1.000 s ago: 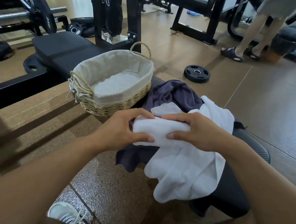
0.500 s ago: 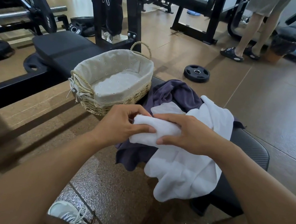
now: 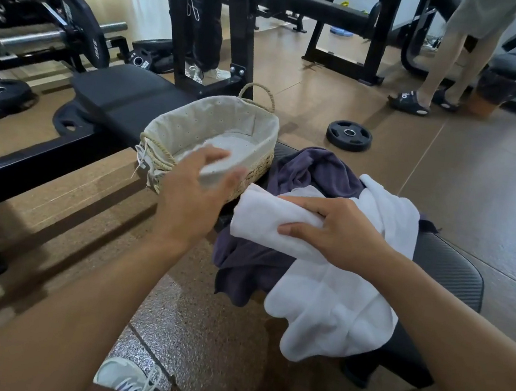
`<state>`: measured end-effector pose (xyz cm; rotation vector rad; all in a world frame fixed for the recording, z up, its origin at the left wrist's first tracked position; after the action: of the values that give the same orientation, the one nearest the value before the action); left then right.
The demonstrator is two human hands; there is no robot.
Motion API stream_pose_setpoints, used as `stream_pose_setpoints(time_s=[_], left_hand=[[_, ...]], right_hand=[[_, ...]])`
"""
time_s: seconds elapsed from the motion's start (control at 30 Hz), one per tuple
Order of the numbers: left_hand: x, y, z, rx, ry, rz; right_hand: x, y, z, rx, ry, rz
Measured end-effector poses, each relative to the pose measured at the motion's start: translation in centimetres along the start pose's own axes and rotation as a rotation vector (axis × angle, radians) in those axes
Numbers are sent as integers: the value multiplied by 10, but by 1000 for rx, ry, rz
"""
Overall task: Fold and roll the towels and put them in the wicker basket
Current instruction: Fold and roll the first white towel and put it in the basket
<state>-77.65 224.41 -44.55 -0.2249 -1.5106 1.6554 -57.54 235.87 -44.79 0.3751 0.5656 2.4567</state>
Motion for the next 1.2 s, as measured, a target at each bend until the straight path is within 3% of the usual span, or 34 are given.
stream_pose_setpoints(time_s=[0.1,0.17,0.33,0.6,0.7,0.83,1.07,1.2], left_hand=[[16,13,29,182,-235,0],[27,34,48,250,-285,128],[33,67,64,164,-189,355],[36,66,54,-9,-175,345],[37,68,52,-12,-197,380],[42,71,44,54,-174,373],[32,64,38,193,-132,292],[28,60,32,215,-119,295]], right_hand=[[2,6,-2,-2,-55,-6],[3,10,-5,12,-97,-23],[16,25,-10,175,-203,-69],[113,68,7,231,-198,-125],[173,78,-6,120,-120,-181],[217,83,-40,-178,106,-226],[236,82,-98,-216,371,-237],[233,81,-105,-425,453,-152]])
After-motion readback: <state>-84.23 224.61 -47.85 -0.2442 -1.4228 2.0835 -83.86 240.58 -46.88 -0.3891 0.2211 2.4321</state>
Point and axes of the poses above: each hand's wrist, its own x-axis towards the middle knuckle, its own z-axis out of the back of the hand, y = z × x, the point moved 4 cm from there along x, towards the middle knuckle, and after that the axes turned 13 degrees about -x, right-handed, at the moved point
